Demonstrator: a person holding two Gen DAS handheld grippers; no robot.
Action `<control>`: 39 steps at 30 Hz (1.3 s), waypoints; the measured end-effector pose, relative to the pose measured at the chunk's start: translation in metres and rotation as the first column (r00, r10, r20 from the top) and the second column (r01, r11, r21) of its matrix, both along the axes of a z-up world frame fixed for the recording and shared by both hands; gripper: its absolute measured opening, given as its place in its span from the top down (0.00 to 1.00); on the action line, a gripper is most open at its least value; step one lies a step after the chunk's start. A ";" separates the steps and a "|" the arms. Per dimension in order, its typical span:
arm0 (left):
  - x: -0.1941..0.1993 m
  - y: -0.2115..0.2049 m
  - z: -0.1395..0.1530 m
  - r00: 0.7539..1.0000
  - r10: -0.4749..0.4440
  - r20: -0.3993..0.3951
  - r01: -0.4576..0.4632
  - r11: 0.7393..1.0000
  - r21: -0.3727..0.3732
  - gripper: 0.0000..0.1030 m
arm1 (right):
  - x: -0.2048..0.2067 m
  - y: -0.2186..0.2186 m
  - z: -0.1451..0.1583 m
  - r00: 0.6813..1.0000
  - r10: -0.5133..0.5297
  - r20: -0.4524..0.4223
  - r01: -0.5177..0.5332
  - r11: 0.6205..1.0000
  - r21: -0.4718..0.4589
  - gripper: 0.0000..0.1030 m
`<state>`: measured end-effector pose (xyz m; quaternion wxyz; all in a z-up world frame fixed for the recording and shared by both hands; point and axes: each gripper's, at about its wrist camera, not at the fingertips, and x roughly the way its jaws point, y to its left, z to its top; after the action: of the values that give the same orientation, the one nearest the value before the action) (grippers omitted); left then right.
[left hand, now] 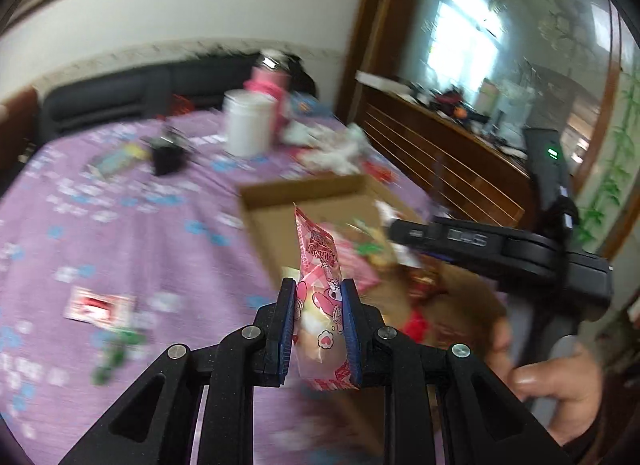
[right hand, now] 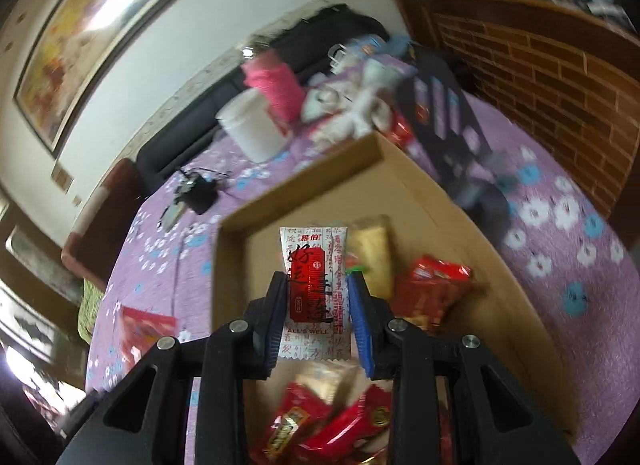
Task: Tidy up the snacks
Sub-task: 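Carry both snacks over the cardboard box and open both tools, then move the left tool back to the table and grasp the green-wrapped candy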
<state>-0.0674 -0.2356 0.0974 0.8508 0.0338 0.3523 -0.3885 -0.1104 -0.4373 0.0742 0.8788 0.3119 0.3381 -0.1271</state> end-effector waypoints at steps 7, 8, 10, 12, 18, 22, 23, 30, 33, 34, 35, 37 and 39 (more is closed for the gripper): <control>-0.008 -0.041 -0.024 0.998 -0.047 -0.032 0.049 0.997 0.060 0.79 | 0.004 -0.002 -0.009 0.998 -0.024 -0.054 0.024 1.000 -0.010 0.71; -0.008 -0.041 -0.027 0.998 -0.049 -0.035 0.051 0.996 0.066 0.79 | 0.004 -0.003 -0.011 0.998 -0.024 -0.061 0.024 1.000 0.001 0.71; -0.008 -0.044 -0.031 0.998 -0.055 -0.038 0.058 0.996 0.075 0.79 | 0.005 -0.005 -0.013 0.997 -0.031 -0.068 0.031 1.000 0.005 0.71; -0.009 -0.046 -0.035 0.997 -0.058 -0.045 0.061 0.995 0.077 0.79 | 0.004 -0.007 -0.014 0.997 -0.041 -0.071 0.041 0.999 0.006 0.70; -0.009 -0.045 -0.033 0.997 -0.058 -0.042 0.061 0.995 0.074 0.77 | -0.001 -0.006 -0.010 0.996 -0.064 -0.060 0.063 0.998 -0.019 0.60; -0.009 -0.041 -0.030 0.997 -0.053 -0.057 0.057 0.997 0.059 0.64 | -0.006 -0.004 -0.002 0.996 -0.083 -0.033 0.081 0.995 -0.055 0.59; -0.009 -0.040 -0.029 0.997 -0.053 -0.054 0.057 0.997 0.060 0.64 | -0.007 -0.003 0.000 0.996 -0.087 -0.030 0.085 0.994 -0.065 0.59; -0.017 -0.029 -0.019 0.998 -0.063 -0.021 0.064 0.996 0.054 0.64 | -0.007 0.006 0.009 0.999 -0.050 0.021 0.052 0.995 -0.083 0.59; -0.017 -0.024 -0.017 0.998 -0.057 -0.011 0.058 0.997 0.059 0.64 | -0.004 0.011 0.012 0.999 -0.043 0.025 0.045 0.993 -0.111 0.59; -0.017 -0.022 -0.017 0.998 -0.056 -0.004 0.056 0.997 0.061 0.64 | -0.004 0.011 0.012 0.999 -0.038 0.027 0.041 0.993 -0.111 0.59; -0.017 -0.018 -0.016 0.999 -0.051 0.006 0.050 0.997 0.064 0.63 | -0.002 0.012 0.012 0.999 -0.033 0.029 0.036 0.993 -0.111 0.59; -0.016 -0.011 -0.013 0.999 -0.042 0.024 0.040 0.997 0.069 0.63 | -0.001 0.013 0.012 0.999 -0.026 0.029 0.029 0.993 -0.117 0.59; -0.014 -0.003 -0.009 0.999 -0.033 0.040 0.030 0.997 0.077 0.63 | -0.001 0.015 0.012 0.999 -0.019 0.032 0.023 0.992 -0.122 0.58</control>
<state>-0.0810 -0.2382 0.0880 0.8498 0.0798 0.3485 -0.3874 -0.1109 -0.4224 0.0865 0.8999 0.2627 0.3130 -0.1520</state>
